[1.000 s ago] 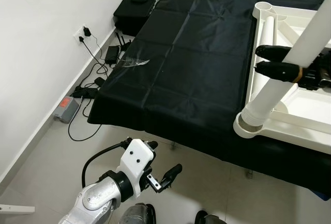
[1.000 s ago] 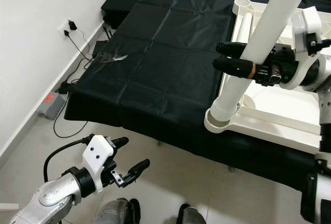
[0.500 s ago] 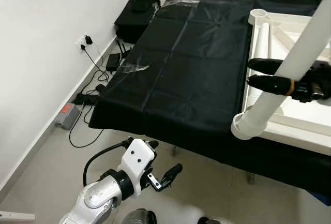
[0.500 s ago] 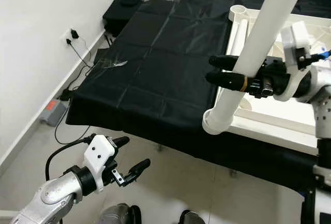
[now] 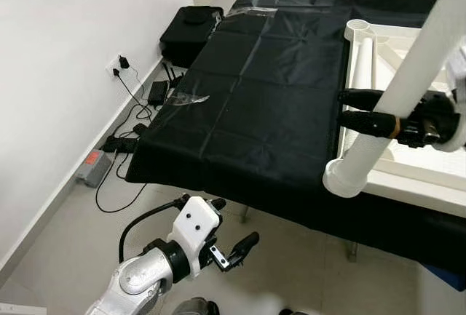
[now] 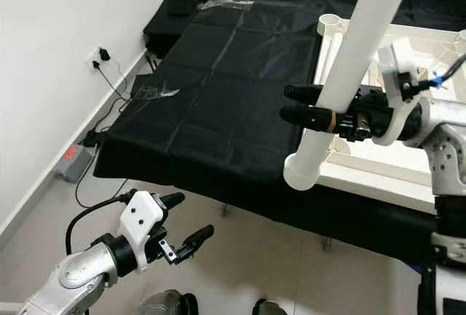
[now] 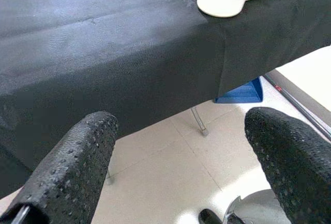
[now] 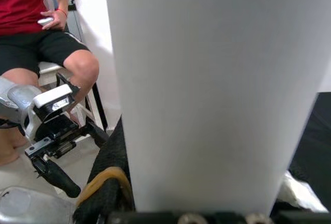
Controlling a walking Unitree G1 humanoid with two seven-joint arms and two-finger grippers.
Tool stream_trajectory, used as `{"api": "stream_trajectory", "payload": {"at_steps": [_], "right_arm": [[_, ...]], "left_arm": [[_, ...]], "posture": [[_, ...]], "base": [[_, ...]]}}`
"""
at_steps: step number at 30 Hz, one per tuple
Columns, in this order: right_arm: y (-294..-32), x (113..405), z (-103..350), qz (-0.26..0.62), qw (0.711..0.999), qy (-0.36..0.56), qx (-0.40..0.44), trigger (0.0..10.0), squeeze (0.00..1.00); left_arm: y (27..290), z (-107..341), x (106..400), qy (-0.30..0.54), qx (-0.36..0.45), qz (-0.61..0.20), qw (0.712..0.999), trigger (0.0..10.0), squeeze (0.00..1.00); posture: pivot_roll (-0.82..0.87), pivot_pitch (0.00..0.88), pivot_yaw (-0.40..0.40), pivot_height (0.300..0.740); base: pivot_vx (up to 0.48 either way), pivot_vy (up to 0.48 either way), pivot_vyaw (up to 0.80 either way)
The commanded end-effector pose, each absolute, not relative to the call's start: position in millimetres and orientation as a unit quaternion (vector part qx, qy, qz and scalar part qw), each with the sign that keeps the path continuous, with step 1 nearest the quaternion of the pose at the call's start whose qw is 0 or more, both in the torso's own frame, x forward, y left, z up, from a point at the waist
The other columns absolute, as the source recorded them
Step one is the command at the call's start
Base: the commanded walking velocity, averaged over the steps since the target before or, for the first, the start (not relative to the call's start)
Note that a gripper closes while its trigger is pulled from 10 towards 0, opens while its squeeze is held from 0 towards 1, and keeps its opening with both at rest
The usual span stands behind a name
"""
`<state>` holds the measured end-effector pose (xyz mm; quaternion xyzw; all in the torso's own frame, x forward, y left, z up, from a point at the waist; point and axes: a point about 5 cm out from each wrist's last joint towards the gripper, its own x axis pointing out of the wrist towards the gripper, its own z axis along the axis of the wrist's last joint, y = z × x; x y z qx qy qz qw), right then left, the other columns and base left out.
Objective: Building children table
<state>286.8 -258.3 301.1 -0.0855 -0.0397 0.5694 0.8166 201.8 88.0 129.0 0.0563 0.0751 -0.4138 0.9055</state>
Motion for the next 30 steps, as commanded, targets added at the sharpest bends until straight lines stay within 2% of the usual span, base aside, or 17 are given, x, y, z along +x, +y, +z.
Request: {"api": "stream_trajectory", "payload": {"at_steps": [1,11,19,30], "right_arm": [[-259,294,299,0.560,0.824,-0.020,-0.089,0.0,0.00],[-263,298,305,0.550,0.829,-0.028,-0.096,0.0,0.00],[-261,297,294,0.553,0.829,-0.025,-0.083,0.0,0.00],[-245,291,281,0.551,0.830,-0.027,-0.083,0.0,0.00]], "left_arm": [[91,126,199,0.084,0.066,-0.411,0.905,10.0,0.00],[90,127,198,0.083,0.065,-0.411,0.905,10.0,0.00],[90,127,198,0.082,0.066,-0.410,0.906,10.0,0.00],[90,127,200,0.083,0.065,-0.411,0.906,10.0,0.00]], "posture": [[0.20,0.220,0.057,0.740],[0.21,0.229,0.056,0.740],[0.21,0.236,0.059,0.740],[0.20,0.232,0.063,0.740]], "base": [[0.000,0.000,0.00],[0.000,0.000,0.00],[0.000,0.000,0.00],[0.000,0.000,0.00]]}}
